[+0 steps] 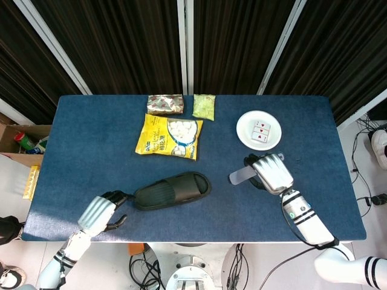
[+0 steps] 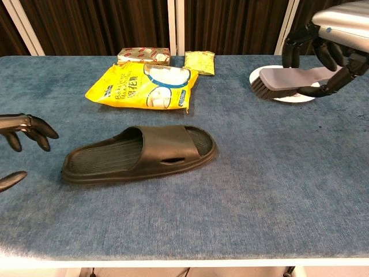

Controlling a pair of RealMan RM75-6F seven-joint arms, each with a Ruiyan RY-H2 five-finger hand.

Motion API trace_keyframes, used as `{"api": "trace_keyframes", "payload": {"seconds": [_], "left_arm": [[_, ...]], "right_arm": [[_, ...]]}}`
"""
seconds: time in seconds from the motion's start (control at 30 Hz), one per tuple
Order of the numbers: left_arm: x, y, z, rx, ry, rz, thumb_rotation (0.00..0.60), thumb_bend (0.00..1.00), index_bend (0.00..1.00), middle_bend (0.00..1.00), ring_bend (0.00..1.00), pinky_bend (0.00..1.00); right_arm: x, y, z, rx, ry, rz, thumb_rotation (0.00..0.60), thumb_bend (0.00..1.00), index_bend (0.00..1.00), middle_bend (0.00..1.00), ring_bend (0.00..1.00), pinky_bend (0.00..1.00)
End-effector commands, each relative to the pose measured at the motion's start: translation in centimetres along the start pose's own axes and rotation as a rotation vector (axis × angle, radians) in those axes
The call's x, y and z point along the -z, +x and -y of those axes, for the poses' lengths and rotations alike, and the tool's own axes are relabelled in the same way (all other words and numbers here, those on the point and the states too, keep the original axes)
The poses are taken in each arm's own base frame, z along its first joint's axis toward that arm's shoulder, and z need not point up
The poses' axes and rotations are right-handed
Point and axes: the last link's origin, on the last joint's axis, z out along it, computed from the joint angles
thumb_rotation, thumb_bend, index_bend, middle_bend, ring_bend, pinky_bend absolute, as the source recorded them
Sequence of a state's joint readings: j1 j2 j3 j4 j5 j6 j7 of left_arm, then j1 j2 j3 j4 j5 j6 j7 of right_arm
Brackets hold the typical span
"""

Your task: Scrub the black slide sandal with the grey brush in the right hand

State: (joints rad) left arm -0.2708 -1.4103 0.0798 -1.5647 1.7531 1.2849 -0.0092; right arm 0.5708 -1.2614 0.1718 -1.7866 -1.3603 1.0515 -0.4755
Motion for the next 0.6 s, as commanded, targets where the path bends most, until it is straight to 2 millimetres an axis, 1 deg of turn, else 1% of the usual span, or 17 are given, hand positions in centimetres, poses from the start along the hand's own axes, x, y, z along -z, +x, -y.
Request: {"api": "trace_keyframes", "payload": {"seconds": [0.03, 0.13, 0.27, 0.47, 0.6], "left_arm": [[-1.3, -0.7, -0.7, -0.005, -0.047, 0.020, 0.600, 0.41, 0.27, 0.35, 0.29, 0.40], [-2.7, -1.3, -1.2, -0.015, -0.078, 0.039, 0.600, 0.41, 0.26, 0.35, 0.29, 0.40], [-4.0, -1.9, -1.7, -0.015, -0.099, 0.059, 0.600, 0.43, 0.26, 0.35, 0.29, 0.40], [-5.1, -2.6, -2.2, -0.012, -0.117, 0.082, 0.600, 0.45, 0.26, 0.35, 0.29, 0.40], [-5.4, -3.4, -1.8, -0.008, -0.104, 0.105, 0.600, 0.45, 0.26, 0.35, 0.29, 0.40]], "right_arm": [[-1.9, 0.6, 2.5, -0.001, 0.042, 0.019, 0.600, 0.48, 0.94, 0.76, 0.68, 0.71], [-2.9, 0.5, 4.2, -0.022, 0.071, 0.067, 0.600, 0.48, 0.95, 0.76, 0.68, 0.71], [-4.1, 0.4, 5.9, -0.006, 0.100, 0.099, 0.600, 0.48, 0.95, 0.76, 0.68, 0.71], [-5.7, 0.2, 8.1, 0.013, 0.130, 0.115, 0.600, 0.49, 0.95, 0.76, 0.68, 0.71], [-6.4, -0.1, 9.4, 0.011, 0.146, 0.133, 0.600, 0.50, 0.95, 0.76, 0.68, 0.71]]}}
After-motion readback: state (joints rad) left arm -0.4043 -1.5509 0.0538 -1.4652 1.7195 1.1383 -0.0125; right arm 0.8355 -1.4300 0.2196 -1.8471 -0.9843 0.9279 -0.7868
